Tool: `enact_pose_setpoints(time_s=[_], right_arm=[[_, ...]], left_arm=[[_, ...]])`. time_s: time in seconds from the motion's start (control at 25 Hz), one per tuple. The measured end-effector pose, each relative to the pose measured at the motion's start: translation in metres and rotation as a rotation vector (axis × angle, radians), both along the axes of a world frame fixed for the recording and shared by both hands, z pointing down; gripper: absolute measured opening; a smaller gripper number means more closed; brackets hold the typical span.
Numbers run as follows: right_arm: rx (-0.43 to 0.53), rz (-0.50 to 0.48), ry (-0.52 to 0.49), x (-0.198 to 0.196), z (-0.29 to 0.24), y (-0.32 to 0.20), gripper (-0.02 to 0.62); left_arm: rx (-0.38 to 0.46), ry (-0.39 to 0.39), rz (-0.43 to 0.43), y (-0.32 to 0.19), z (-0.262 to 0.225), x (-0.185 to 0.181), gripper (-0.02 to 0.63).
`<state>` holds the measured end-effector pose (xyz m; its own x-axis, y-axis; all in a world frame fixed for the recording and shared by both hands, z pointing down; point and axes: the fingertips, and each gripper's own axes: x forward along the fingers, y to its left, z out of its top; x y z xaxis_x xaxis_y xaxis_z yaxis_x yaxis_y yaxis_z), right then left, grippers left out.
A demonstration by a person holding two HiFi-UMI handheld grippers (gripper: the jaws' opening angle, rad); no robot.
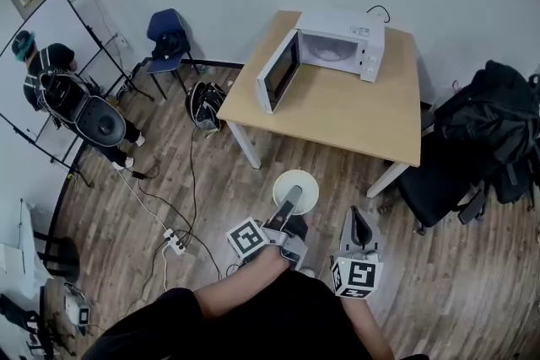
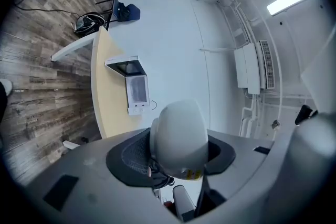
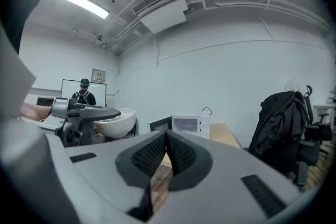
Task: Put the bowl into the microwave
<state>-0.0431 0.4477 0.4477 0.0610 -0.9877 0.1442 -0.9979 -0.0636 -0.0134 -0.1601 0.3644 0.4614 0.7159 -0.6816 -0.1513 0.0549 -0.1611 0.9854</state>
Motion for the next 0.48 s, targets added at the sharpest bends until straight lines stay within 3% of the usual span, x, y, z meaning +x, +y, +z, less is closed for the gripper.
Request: enact_pose_setpoints(time_s=[0.48], right_arm=[[-0.041,0.030,-0.019,0.036,0.023,-0.058,0.060]], left_arm=[[-0.066,-0.022,0.033,-0.065,0.037,0.029,0.212]])
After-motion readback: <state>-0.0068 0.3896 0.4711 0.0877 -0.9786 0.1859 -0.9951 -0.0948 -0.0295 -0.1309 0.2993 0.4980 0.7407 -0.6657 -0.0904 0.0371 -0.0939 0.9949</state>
